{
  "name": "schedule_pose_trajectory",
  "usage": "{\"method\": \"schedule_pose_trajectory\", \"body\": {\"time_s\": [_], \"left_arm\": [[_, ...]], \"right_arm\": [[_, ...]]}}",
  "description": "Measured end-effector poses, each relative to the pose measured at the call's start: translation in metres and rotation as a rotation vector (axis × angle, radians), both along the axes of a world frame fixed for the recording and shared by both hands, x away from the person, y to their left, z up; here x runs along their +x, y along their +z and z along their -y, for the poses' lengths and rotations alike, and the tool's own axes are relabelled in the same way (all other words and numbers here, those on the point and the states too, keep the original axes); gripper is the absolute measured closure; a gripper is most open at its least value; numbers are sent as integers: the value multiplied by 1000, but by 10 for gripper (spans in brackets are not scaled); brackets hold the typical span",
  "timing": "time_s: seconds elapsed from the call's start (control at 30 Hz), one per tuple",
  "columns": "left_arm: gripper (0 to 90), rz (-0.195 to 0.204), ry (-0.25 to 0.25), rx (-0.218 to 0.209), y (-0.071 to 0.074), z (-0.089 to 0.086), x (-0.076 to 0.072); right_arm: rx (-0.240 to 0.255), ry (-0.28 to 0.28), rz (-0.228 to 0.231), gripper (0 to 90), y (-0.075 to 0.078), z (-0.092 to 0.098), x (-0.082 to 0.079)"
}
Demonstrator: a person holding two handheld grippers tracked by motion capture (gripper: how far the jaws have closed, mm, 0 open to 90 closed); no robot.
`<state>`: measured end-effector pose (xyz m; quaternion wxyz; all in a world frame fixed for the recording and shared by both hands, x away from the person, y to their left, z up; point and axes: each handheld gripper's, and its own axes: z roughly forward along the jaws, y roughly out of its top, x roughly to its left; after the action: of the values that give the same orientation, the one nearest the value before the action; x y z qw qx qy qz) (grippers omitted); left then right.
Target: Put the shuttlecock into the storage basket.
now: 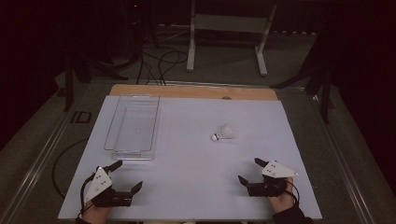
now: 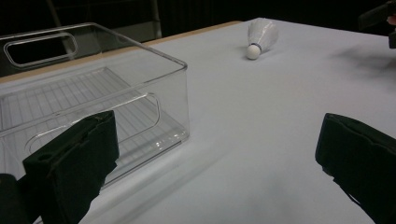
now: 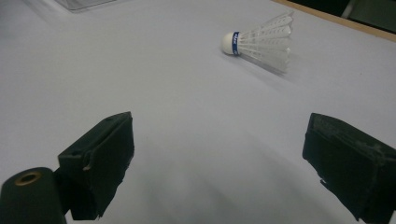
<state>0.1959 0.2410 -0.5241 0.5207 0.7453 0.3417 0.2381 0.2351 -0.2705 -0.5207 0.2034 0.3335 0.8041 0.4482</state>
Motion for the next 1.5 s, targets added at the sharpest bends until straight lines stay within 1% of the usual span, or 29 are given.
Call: {"method": "schedule_pose_trajectory", "body": {"time_s": [0.03,0.07,0.23,0.27,0.33,0.4,0.43,0.5,0.6,0.63,0.73,0.8,1.0,1.13,1.17,1.27,1.3,1.4,1.43,1.5], "left_arm": [[4,-3,-1,-3,0,0,0],[4,-3,-2,-5,0,0,0],[4,27,2,-8,0,0,1],[4,26,1,-9,0,-1,1],[4,12,3,-16,-1,-1,1],[4,2,-2,-11,-1,-1,2],[4,3,-1,-10,-1,-1,1],[4,13,-4,-3,0,0,1],[4,33,-8,-7,0,0,1],[4,32,-11,-9,1,1,1],[4,27,-18,-7,2,2,1],[4,21,-24,-11,3,3,1],[4,3,-24,-11,3,2,1],[4,5,-32,-12,7,5,1],[4,4,-34,-19,8,5,1],[4,3,-43,-24,13,6,1],[4,5,-46,-17,15,7,1],[4,-3,-56,-21,19,7,2],[4,-13,-64,-35,22,7,2],[4,-20,-72,-33,27,7,3]], "right_arm": [[6,5,-2,93,0,0,0],[-4,8,-7,93,-1,0,-1],[-7,11,-5,93,-1,-2,-2],[-8,10,-5,93,-1,-2,-2],[-15,10,-10,93,-1,-2,-1],[-17,11,-9,93,-2,-2,-1],[-17,11,-9,93,-2,-2,-1],[-12,9,-9,93,-1,-2,-1],[-14,5,2,93,0,-2,-3],[-14,5,8,93,0,-1,-4],[-10,3,1,93,0,-1,-5],[-13,4,4,93,0,0,-4],[-17,6,3,93,-1,-1,-3],[-13,5,2,93,-1,0,-3],[-13,5,2,93,-1,0,-3],[-14,4,2,93,0,0,-3],[-14,3,2,93,0,-1,-3],[-16,6,4,93,0,-1,-3],[-17,5,5,93,0,-1,-3],[-14,4,3,93,0,-1,-3]]}}
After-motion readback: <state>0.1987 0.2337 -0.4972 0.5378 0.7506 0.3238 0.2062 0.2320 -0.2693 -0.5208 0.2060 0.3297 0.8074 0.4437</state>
